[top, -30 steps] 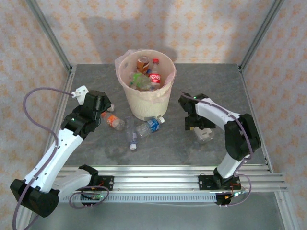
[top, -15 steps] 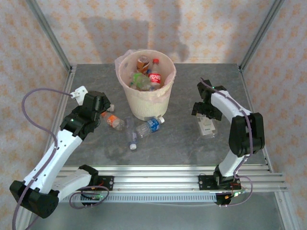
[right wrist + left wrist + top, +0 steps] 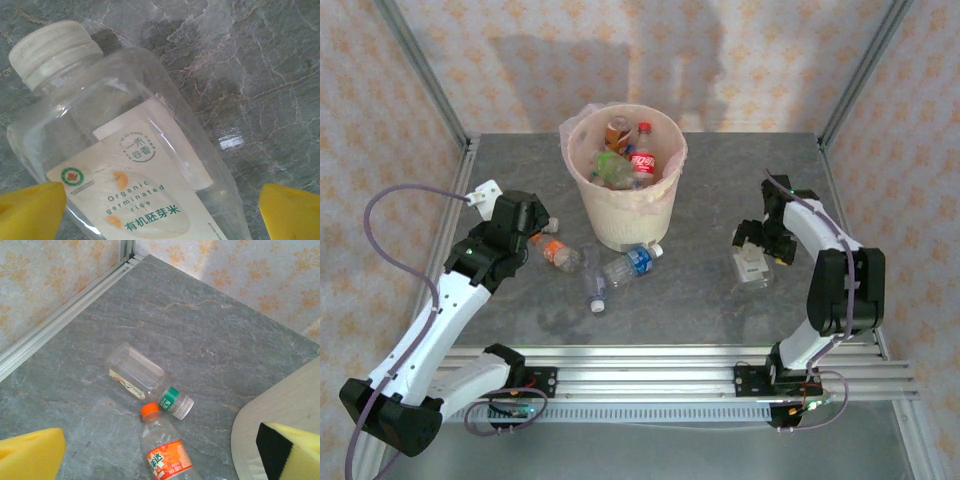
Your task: Put the plastic bottles in the bin
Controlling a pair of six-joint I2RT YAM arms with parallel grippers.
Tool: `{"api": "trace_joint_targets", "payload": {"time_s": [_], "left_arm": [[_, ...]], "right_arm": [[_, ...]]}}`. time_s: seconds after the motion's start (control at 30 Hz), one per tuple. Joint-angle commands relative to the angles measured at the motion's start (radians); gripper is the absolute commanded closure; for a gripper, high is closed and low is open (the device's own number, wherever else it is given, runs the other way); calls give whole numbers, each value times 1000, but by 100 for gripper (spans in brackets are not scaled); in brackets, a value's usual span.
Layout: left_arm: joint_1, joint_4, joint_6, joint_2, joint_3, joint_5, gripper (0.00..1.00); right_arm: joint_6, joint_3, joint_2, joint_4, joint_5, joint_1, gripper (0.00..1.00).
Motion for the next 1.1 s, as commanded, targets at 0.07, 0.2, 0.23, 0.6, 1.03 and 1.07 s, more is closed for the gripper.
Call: {"api": "trace_joint_targets", "payload": {"time_s": [0.07, 0.2, 0.23, 0.6, 1.03, 1.07], "left_arm": [[12, -31, -7, -21, 1, -40, 0], [13, -32, -6, -25, 0, -39, 0], [12, -31, -6, -25, 1, -41, 0], [12, -12, -20, -13, -2, -20, 0], [12, -22, -16, -28, 0, -31, 0], [12, -23, -16, -27, 1, -31, 0]], "right_arm": [[-5, -38, -25, 75, -125, 1, 1], [5, -63, -24, 99, -183, 3, 1], [8, -69, -34, 100, -187, 4, 1], [42, -81, -54, 66, -62, 118, 1], [100, -26, 100, 59, 68, 193, 1], [105, -27, 105, 65, 69, 194, 1]]}}
